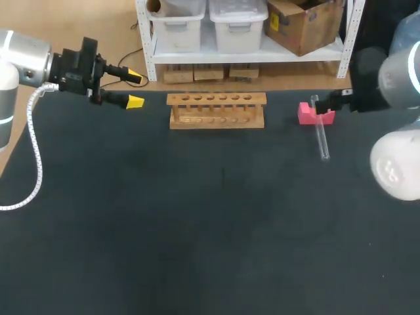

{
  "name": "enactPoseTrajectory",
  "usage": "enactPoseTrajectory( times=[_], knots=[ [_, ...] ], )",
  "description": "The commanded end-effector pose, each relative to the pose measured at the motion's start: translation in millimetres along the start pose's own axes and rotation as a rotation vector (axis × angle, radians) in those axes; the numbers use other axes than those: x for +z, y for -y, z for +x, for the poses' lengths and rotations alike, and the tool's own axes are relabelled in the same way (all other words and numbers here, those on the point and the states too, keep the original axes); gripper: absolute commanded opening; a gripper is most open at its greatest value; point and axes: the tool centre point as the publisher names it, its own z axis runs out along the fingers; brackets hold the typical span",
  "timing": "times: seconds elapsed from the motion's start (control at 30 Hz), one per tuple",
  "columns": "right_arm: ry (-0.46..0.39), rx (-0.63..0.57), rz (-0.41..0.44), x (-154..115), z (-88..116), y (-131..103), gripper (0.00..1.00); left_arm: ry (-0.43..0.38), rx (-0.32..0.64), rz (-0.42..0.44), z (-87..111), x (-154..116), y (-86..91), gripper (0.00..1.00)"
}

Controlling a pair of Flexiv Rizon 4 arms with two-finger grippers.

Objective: Grasp the test tube, adjust it, and insert it.

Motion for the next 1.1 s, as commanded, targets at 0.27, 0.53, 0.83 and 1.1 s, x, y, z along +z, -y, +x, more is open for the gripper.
enactPoseTrajectory(
  times=[0.27,0.53,0.83,1.1],
  knots=[
    [0.011,-0.05,0.445,29,9,8,1.0,-0.001,0.0,0.002,0.2,0,-0.9,1.0],
    [0.008,-0.038,0.453,45,24,13,1.0,-0.001,0.0,0.002,0.2,0,-0.9,1.0],
    [0.011,-0.023,0.47,69,30,18,1.0,-0.001,0.0,0.002,0.2,0,-0.9,1.0],
    [0.048,-0.044,0.467,83,27,22,1.0,-0.001,0.0,0.002,0.2,0,-0.9,1.0]
  ],
)
